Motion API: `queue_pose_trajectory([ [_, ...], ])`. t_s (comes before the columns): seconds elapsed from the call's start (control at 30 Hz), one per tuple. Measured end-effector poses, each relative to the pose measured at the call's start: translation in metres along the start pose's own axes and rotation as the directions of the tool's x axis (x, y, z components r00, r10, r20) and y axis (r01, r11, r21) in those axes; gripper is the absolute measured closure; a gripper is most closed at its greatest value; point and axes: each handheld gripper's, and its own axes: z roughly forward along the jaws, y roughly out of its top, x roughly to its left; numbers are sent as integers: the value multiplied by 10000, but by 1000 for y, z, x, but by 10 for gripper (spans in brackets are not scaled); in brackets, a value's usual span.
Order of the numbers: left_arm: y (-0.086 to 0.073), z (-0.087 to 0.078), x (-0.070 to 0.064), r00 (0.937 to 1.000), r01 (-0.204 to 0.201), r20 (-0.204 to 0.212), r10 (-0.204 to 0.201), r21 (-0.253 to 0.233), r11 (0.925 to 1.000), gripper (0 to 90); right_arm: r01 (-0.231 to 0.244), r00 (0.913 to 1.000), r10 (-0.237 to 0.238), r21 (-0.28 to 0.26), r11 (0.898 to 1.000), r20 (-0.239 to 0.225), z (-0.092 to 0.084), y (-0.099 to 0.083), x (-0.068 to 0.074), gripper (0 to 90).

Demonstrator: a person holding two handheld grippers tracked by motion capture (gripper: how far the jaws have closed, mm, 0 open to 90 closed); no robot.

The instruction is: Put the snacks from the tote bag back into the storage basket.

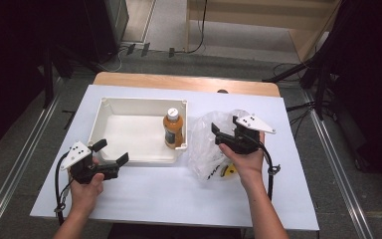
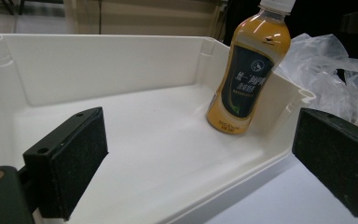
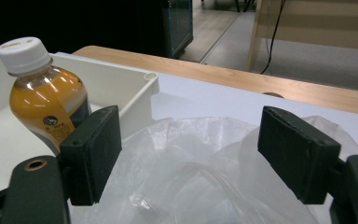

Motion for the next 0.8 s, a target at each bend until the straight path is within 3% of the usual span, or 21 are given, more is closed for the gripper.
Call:
queue_pose_trajectory([
  [0.8, -2, 2, 1, 9999, 29, -106, -28, 80, 10000, 32, -233, 9983, 237, -73, 9997, 528, -34, -17, -33, 221],
])
